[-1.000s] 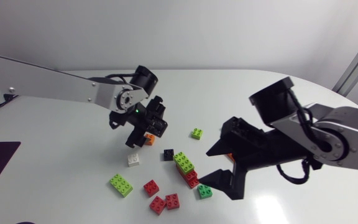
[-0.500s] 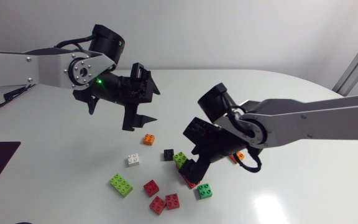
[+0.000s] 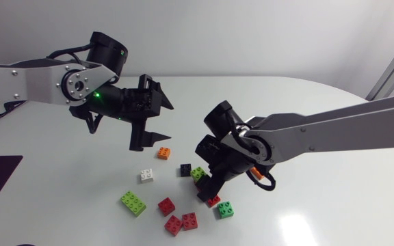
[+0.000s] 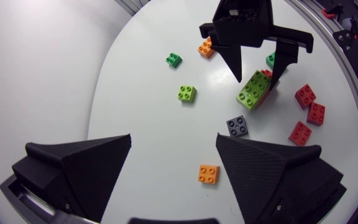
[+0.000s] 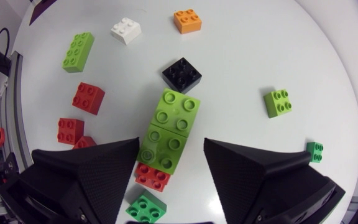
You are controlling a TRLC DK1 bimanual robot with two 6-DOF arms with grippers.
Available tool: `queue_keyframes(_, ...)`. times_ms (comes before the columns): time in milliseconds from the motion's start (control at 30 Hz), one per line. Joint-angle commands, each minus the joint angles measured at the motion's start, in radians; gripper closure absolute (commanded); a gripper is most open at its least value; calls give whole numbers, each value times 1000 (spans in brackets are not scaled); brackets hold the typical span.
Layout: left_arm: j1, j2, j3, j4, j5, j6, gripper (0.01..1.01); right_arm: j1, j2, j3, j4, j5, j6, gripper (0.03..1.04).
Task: Separate the duplo bricks
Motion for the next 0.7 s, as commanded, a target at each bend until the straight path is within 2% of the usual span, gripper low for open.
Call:
queue_keyframes(0, 8, -19, -26, 3, 17, -22, 82, 6, 20, -13, 8, 13, 21, 582)
queue_keyframes(33, 7, -22, -29, 3, 21, -26, 82, 6, 20, -15, 9, 13, 18, 664)
queue_keyframes(67, 7, -25, -30, 3, 24, -28, 82, 6, 20, -15, 11, 13, 15, 692)
queue_keyframes(233, -7, -44, -36, 3, 38, -51, 84, 12, -23, -44, 9, 13, -34, 713)
queue_keyframes(367, -27, -47, -29, -8, 60, -80, 84, -17, -136, -89, 6, -27, -128, 723)
queue_keyframes(467, -46, -38, 5, -86, 95, -91, 85, -60, -206, -122, 5, -82, -185, 723)
queue_keyframes(567, -70, -35, 27, -141, 132, -115, 85, -90, -255, -151, 5, -120, -212, 723)
queue_keyframes(667, -93, -21, 66, -246, 175, -115, 87, -110, -288, -174, 5, -146, -234, 723)
